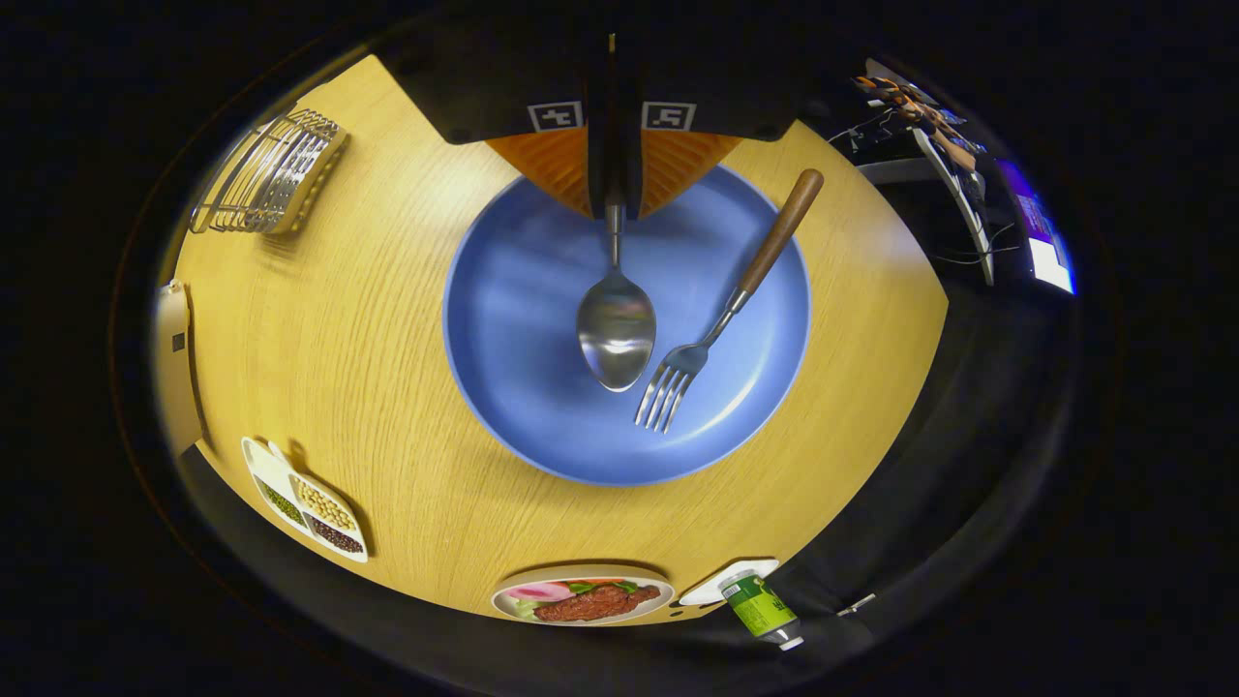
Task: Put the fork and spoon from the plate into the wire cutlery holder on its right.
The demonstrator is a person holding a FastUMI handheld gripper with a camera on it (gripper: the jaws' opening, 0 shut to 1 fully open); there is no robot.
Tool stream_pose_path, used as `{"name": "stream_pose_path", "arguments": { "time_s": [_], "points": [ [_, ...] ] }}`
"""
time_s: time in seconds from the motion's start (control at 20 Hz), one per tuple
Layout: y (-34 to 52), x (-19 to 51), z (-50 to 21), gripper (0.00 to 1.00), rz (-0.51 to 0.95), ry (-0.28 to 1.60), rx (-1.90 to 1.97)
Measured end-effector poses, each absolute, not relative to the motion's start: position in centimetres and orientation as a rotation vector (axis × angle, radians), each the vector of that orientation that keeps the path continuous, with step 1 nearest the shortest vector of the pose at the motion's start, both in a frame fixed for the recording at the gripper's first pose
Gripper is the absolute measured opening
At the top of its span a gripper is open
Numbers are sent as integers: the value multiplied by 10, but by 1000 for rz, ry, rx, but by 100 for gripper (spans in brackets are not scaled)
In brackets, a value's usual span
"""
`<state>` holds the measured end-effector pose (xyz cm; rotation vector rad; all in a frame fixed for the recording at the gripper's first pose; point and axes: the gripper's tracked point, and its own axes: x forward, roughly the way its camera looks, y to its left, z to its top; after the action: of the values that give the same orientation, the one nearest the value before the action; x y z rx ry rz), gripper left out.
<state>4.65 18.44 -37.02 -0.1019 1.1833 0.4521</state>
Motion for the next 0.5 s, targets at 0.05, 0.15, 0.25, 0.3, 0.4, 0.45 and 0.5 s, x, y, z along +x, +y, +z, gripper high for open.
{"name": "stream_pose_path", "arguments": {
  "time_s": [0.05, 0.15, 0.25, 0.3, 0.4, 0.45, 0.5],
  "points": [
    [181, 44, -361, 8, 461, 1169, -102],
    [173, 38, -344, 8, 473, 1156, -100],
    [163, 31, -324, 7, 490, 1141, -81],
    [153, 28, -312, 7, 490, 1133, -79],
    [131, 22, -293, 7, 480, 1117, -85],
    [118, 17, -283, 7, 474, 1116, -88],
    [103, 14, -273, 7, 462, 1114, -92]
  ]
}}
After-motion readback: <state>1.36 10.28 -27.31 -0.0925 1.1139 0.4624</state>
